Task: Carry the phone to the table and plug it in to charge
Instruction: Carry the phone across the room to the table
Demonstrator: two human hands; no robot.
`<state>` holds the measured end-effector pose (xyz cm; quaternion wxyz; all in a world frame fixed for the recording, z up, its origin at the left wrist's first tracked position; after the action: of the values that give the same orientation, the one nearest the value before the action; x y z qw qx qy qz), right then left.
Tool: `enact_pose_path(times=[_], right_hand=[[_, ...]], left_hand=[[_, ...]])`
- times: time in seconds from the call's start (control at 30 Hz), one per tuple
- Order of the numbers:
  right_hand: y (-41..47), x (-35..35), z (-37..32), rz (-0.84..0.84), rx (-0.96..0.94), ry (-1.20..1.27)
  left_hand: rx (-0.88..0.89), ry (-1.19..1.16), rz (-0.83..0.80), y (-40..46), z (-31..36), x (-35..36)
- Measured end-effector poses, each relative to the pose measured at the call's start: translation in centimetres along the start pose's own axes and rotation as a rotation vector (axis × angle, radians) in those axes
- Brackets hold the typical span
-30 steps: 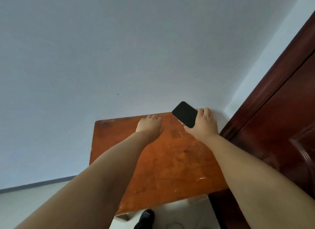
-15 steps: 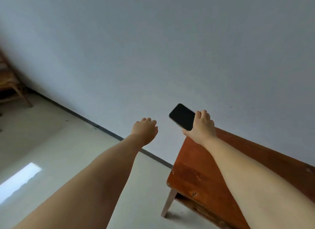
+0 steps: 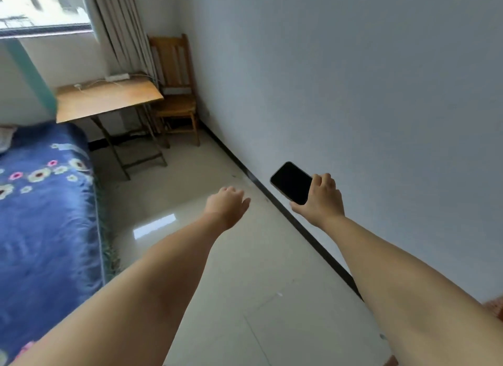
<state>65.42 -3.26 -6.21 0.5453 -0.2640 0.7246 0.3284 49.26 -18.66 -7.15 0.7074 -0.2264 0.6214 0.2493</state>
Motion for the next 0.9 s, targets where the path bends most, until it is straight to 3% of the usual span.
enact_pose_path(times=[0.17, 0.37, 0.6, 0.9], right_hand=[[6.7, 3.9, -8.7, -0.059, -0.16, 0.008], [15.9, 8.2, -14.8, -0.107, -0.343, -0.016], [28.7, 11.3, -19.3, -0.114, -0.422, 0.021], [44.5, 18.0, -30.9, -0.168, -0.605, 0.049]], left_hand=[[-0.184, -0.02, 0.016, 2.2, -10.1, -0.8], [-0.309, -0.028, 0.052, 8.6, -17.3, -0.7], [-0.438, -0.062, 0.087, 17.5, -23.3, -1.6], [-0.631, -0.067, 0.084, 28.0, -37.1, -2.0]])
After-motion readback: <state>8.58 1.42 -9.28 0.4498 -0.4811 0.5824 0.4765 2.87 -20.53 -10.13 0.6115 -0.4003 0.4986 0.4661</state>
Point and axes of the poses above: each hand's wrist, its own y-axis towards the middle knuckle, its own x-axis out of the palm, z = x × y, the point moved 1 cm from there along y, towards the middle knuckle, and after that the axes turned 7 degrees about -x, right-handed, at the moved point
